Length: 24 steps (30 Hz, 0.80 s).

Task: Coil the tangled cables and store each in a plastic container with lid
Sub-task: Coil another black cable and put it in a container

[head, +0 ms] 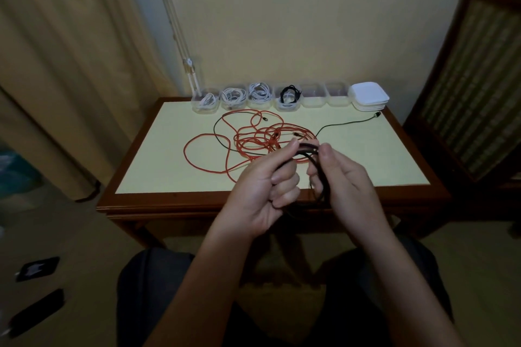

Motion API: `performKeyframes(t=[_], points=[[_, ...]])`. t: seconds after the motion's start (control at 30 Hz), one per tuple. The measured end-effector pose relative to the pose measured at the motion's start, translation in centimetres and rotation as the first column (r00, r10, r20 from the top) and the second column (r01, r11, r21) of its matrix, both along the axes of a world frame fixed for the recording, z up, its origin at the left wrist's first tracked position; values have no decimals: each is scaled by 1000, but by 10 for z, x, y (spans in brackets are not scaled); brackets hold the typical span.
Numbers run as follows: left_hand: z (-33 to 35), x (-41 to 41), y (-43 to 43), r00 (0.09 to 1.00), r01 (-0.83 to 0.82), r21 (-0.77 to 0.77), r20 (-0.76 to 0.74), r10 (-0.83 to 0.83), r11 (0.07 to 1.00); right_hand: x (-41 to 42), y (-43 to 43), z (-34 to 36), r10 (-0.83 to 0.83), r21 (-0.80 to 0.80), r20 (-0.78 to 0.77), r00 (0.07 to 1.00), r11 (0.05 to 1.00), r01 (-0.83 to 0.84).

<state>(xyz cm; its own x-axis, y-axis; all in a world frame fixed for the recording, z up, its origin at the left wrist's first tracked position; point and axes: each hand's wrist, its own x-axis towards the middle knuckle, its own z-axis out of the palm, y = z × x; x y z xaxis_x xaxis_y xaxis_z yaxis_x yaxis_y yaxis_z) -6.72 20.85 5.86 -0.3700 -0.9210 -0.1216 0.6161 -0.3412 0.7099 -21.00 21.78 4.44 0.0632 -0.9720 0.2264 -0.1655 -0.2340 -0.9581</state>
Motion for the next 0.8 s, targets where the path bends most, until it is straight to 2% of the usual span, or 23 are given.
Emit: performKeyframes(t=[0.13,0.2,0.3,0.47,0.6,0.8], points=[[-5,-1,0,975,-97,-29,200,101,995,6,-7,-6,-43,-104,-104,994,994,32],[-5,0,-1,986,-74,22,151,70,997,6,-8,-8,-39,-133,-147,988,991,19],[-4,4,-4,1000,14,131,-5,-13,991,6,-9,-5,-30,-134,-157,987,991,8],[-4,9,-4,988,85,161,-141,-62,983,4,-9,2,33,-110,-115,993,993,-46],[-3,13,-6,988,43,146,-151,-20,988,-2,-12,0,46,-112,-151,988,992,-63],[-7,6,-6,999,-8,143,-49,15,990,4,-12,-2,-21,-228,-242,970,973,-36]])
